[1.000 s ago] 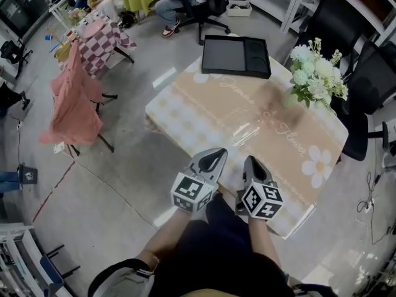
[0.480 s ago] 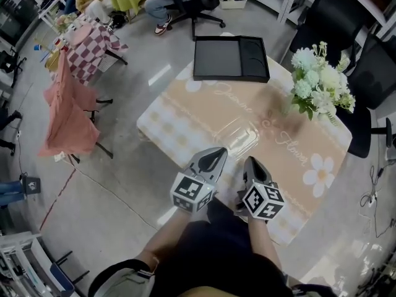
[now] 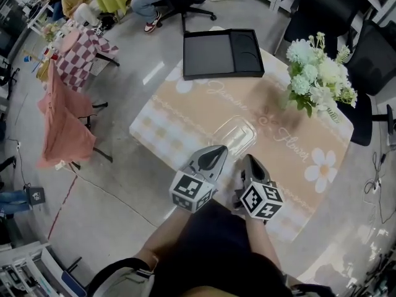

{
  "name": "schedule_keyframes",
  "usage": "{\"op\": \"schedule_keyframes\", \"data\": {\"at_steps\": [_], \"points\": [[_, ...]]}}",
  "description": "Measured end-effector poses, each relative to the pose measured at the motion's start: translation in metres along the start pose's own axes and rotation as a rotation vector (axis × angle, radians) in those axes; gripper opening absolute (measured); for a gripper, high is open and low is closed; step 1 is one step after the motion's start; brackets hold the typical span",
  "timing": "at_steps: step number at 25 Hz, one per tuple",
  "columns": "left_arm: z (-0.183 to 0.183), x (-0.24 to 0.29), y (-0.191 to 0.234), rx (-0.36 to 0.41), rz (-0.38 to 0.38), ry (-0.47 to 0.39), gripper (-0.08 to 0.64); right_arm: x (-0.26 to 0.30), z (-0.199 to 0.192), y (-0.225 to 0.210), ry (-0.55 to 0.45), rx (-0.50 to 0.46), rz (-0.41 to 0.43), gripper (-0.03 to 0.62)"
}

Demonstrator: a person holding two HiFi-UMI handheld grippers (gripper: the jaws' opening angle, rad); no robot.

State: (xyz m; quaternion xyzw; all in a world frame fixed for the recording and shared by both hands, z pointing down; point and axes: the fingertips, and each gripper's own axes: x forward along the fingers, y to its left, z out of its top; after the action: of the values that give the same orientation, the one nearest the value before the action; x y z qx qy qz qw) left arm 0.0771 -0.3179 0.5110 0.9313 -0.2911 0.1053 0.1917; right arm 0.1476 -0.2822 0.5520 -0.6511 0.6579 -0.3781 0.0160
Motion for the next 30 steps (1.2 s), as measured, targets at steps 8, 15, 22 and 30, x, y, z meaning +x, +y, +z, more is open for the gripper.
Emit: {"op": "schedule_keyframes", "data": {"at_steps": [8,15,22,30], "points": [[0.008,0.004,-0.005,0.035,-0.035,0.013,0.012,-0.007,0.003,-0.008,-0.029,0.038,-0.037,0.003],[0.011,0.005,0.002,0.041,-0.073,0.046,0.012,-0.003,0.005,-0.01,-0.043,0.09,-0.086,0.003],[0.013,0.012,0.009,0.053,-0.172,0.094,0.012,0.004,0.007,-0.014,-0.083,0.15,-0.188,0.003],[0.012,0.02,0.025,0.055,-0.261,0.131,0.012,0.01,0.001,-0.019,-0.104,0.179,-0.319,0.006]]}}
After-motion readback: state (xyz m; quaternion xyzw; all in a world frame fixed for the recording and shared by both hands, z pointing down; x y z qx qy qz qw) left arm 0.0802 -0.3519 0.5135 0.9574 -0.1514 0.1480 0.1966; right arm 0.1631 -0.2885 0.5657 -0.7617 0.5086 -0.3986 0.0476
